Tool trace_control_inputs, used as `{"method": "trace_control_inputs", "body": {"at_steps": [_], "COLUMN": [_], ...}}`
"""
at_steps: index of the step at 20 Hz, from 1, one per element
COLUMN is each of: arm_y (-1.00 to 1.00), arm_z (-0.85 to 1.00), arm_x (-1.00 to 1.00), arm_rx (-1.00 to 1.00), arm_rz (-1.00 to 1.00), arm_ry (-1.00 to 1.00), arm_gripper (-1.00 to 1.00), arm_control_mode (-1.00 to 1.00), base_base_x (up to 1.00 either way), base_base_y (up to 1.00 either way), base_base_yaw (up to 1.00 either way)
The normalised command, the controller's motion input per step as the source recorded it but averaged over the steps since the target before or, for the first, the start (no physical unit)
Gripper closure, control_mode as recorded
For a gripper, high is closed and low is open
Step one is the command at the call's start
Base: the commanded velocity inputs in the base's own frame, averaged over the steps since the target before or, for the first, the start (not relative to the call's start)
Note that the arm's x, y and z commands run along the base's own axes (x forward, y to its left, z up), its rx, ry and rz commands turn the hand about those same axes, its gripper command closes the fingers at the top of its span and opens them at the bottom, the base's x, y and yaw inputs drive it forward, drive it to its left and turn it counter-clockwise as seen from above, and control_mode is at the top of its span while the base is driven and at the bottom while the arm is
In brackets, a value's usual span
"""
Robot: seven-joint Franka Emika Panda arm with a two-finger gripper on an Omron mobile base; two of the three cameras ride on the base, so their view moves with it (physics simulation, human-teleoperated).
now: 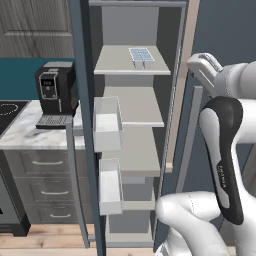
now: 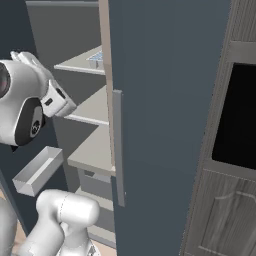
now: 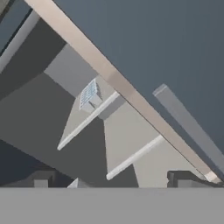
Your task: The ice cube tray has been filled with water. Take the tray and place it in the freezer to make ice. Close the freezer door after placing the tray.
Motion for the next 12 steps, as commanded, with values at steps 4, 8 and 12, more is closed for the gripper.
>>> {"method": "trace_control_inputs", "body": {"at_steps": [4, 8, 12], "arm_y": [0.02, 0.01, 0.0], "arm_z": [-0.17, -0.31, -0.24], "arm_x": [-0.01, 0.0, -0.01], "arm_rx": [-0.54, -0.46, -0.13], "arm_rz": [0.1, 0.03, -0.04], "arm_ry": [0.0, -0.01, -0.07], "arm_gripper": [-1.0, -1.0, -1.0], "arm_control_mode": [-1.0, -1.0, -1.0], "base_base_x": [0.0, 0.0, 0.0], "base_base_y": [0.0, 0.0, 0.0], "base_base_yaw": [0.0, 0.0, 0.0]}}
